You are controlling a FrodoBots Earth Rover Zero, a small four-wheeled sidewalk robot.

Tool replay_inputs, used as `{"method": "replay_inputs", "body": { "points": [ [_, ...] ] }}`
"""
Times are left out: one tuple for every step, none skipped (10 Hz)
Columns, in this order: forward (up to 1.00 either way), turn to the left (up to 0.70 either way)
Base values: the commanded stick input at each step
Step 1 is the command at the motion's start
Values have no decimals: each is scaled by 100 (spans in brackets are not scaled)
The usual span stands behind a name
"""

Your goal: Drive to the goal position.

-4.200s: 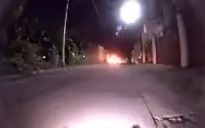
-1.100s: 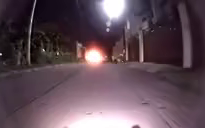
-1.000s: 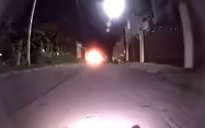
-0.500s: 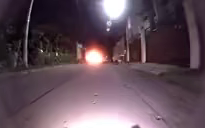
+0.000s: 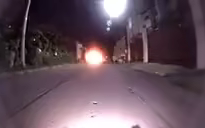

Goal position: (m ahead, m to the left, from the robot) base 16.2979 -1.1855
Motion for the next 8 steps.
{"method": "replay_inputs", "body": {
  "points": [
    [70, 0],
    [70, 0],
    [70, 0],
    [70, 0],
    [70, 0],
    [70, 0],
    [70, 0],
    [70, 0]
  ]
}}
